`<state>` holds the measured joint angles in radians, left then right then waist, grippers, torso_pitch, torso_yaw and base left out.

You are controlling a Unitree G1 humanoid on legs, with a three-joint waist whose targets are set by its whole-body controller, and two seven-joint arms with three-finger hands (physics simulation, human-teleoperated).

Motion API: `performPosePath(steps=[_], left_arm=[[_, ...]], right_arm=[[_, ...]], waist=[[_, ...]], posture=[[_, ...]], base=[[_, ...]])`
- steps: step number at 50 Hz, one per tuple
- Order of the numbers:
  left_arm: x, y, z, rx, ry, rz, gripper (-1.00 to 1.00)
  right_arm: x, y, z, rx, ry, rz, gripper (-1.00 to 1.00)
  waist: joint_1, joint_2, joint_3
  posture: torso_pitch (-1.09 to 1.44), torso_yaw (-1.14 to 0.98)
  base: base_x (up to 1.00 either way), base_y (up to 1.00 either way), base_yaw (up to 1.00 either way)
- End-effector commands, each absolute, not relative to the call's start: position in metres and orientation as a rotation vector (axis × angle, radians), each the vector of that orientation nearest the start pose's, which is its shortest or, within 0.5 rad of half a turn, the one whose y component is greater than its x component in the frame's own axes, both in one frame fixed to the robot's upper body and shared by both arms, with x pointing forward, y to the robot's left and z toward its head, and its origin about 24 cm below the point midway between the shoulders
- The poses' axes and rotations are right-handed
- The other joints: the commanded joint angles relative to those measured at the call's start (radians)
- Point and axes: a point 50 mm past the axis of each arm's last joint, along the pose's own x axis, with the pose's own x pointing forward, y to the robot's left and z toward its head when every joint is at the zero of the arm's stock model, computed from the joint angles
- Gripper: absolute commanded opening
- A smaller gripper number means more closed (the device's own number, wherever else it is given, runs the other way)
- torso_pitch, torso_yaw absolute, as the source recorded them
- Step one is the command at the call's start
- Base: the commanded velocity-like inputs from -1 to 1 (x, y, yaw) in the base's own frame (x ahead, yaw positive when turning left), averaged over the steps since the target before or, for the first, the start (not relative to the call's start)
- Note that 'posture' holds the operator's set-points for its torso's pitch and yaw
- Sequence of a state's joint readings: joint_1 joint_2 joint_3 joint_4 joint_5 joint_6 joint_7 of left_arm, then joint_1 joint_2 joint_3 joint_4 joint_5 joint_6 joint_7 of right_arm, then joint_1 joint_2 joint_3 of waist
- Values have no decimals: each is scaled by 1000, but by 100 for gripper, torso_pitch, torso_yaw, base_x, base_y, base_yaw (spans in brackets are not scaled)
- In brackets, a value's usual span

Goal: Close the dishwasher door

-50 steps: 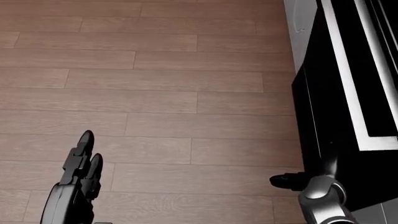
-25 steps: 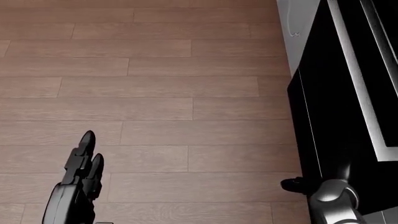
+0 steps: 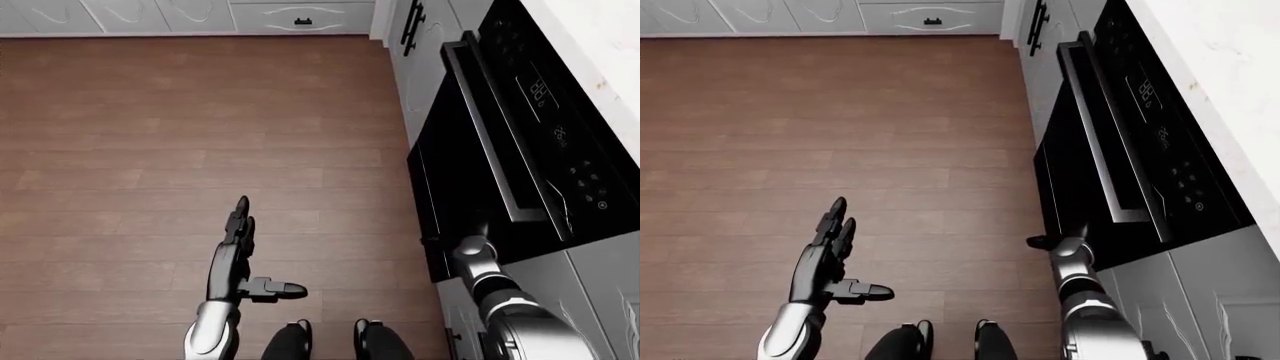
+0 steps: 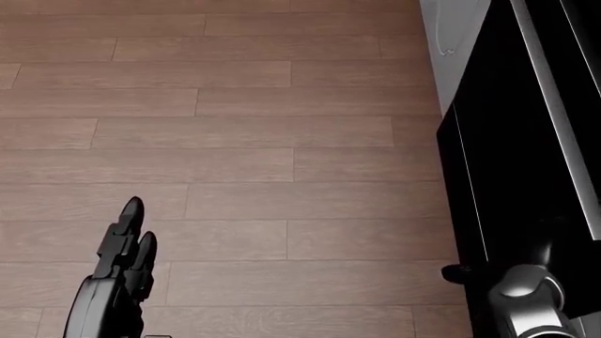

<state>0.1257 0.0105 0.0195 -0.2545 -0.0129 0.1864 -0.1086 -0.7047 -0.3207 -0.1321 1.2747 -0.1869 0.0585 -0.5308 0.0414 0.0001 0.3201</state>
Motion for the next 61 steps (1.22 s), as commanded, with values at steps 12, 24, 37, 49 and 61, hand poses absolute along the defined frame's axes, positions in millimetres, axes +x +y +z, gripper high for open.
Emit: performPosePath(steps=[12, 24, 37, 49, 61], left_arm=[[229, 158, 69, 2, -23, -59, 100], [229, 157, 69, 4, -23, -60, 100], [229, 157, 70, 5, -24, -60, 100], [228, 157, 69, 6, -25, -59, 100], [229, 157, 69, 6, -24, -57, 100]], right_arm=[[336, -297, 43, -526, 364, -794, 100], [334, -307, 50, -514, 355, -818, 100], [331, -319, 59, -514, 346, -846, 100], [326, -327, 65, -514, 339, -869, 100], [324, -330, 68, -512, 334, -878, 100]], waist=[[-5, -15, -39], [-5, -16, -36], [-3, -16, -30], [1, -13, -27], [0, -8, -25]], posture=[[43, 0], [43, 0], [43, 0], [43, 0], [43, 0]], base=[[0, 0, 0], [0, 0, 0], [0, 0, 0], [0, 0, 0], [0, 0, 0]])
